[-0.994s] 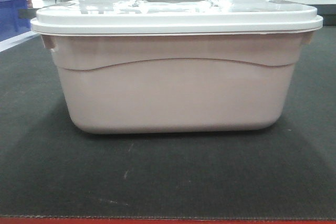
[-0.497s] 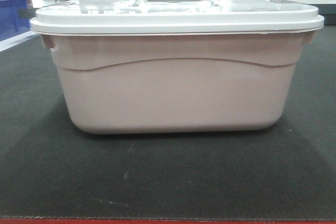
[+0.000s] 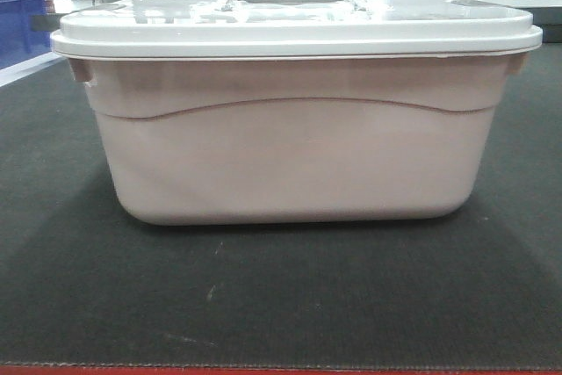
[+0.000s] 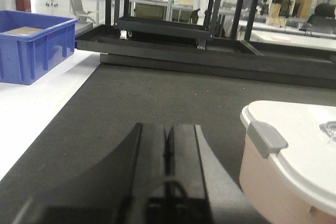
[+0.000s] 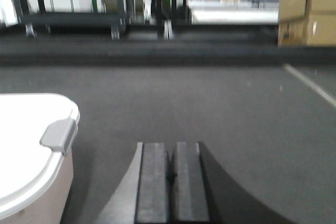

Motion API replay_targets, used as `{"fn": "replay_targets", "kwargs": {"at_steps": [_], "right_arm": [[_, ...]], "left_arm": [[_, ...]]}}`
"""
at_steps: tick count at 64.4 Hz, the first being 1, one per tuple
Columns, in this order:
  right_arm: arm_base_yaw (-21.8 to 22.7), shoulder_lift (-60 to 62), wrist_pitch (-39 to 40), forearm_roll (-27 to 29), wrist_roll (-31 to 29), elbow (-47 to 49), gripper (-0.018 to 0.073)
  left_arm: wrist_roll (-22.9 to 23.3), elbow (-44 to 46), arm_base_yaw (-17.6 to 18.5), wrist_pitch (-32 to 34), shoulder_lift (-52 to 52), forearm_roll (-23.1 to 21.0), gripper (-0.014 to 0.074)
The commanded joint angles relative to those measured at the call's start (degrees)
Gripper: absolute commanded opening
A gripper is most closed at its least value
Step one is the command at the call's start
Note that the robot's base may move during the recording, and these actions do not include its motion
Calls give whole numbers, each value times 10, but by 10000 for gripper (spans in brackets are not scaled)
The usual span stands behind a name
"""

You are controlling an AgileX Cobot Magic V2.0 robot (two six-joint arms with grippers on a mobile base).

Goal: Grab white bin and place on right shelf
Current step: 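Move both grippers down beside the short ends of the pink bin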

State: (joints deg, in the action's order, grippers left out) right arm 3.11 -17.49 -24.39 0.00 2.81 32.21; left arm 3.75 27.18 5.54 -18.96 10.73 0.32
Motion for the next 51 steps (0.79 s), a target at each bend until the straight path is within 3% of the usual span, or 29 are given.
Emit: {"fn": "replay_targets", "kwargs": {"at_steps": [1, 10, 32, 38, 51], "right_arm": [[3, -76, -11, -8, -1, 80, 61], [3, -184, -93, -8, -1, 180, 61], [3, -387, -241, -8, -4, 335, 61], [3, -430, -279, -8, -4, 349, 61], [3, -501, -351, -8, -5, 355, 61]], "left_arm": [[1, 57, 5, 38, 64, -3, -126], [1, 153, 5, -30, 183, -19, -126], [1, 400, 5, -325, 452, -38, -126], [1, 439, 5, -352, 511, -41, -126], [1, 469, 5, -362, 608, -96, -126]]}}
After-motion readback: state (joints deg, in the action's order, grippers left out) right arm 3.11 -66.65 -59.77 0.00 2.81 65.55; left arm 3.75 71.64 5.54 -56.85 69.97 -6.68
